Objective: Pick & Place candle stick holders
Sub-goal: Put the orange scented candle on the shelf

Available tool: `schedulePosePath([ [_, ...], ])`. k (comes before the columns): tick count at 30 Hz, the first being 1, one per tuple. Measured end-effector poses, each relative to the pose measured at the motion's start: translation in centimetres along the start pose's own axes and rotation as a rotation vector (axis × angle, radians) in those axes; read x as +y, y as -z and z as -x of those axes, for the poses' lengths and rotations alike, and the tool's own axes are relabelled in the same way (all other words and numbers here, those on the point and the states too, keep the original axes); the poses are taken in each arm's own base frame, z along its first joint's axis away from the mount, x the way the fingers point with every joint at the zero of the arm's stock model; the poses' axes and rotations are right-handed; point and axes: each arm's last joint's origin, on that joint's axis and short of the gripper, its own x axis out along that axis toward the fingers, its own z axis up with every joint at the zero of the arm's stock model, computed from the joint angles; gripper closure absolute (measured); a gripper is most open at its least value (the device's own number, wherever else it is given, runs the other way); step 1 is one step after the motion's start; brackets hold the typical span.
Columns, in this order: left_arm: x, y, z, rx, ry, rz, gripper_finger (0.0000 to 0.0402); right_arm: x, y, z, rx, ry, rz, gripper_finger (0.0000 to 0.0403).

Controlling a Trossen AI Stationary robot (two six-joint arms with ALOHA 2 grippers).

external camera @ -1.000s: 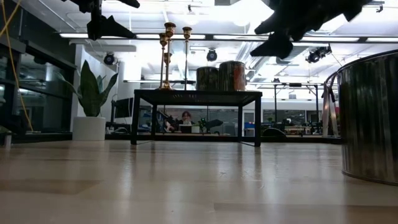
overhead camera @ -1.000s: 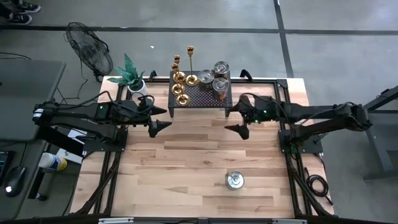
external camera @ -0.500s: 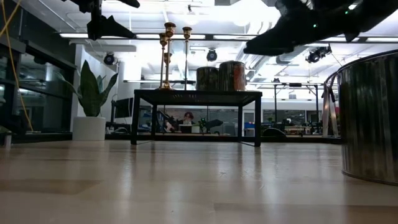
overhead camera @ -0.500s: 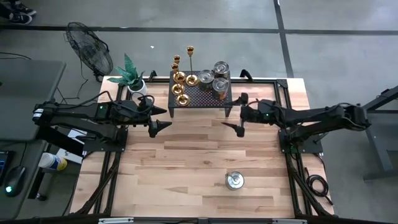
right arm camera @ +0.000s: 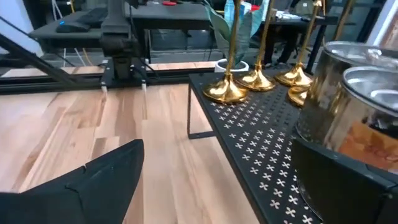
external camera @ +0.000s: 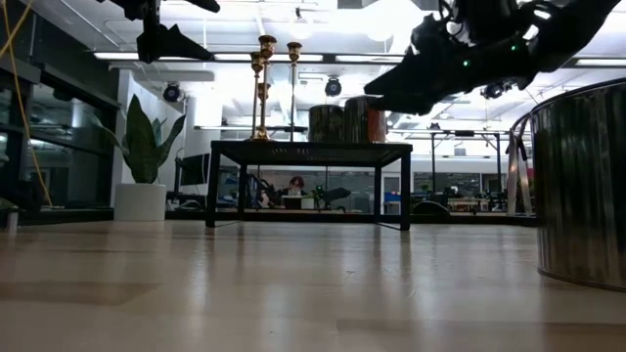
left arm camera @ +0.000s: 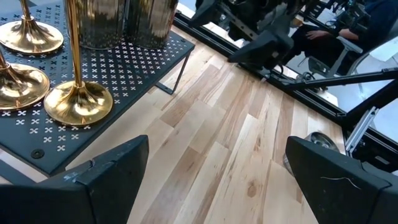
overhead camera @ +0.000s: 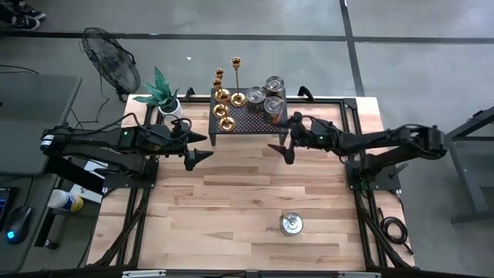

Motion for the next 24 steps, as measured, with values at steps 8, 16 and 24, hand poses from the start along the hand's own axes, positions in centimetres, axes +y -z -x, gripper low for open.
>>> schedulePosePath([
  [8, 0.0, 0.0, 0.0, 0.0, 0.0, 0.0, 0.0027, -1.3, 1.3, -1.3, 0.042, 0.076, -0.035, 0.0006],
  [16, 0.0, 0.0, 0.0, 0.0, 0.0, 0.0, 0.0027, -2.1, 1.4, -2.5, 0.053, 0.1, -0.058, 0.0006],
  [24, 0.0, 0.0, 0.0, 0.0, 0.0, 0.0, 0.0027, -2.8, 1.1, -2.8, 0.049, 0.167, -0.061, 0.0006],
])
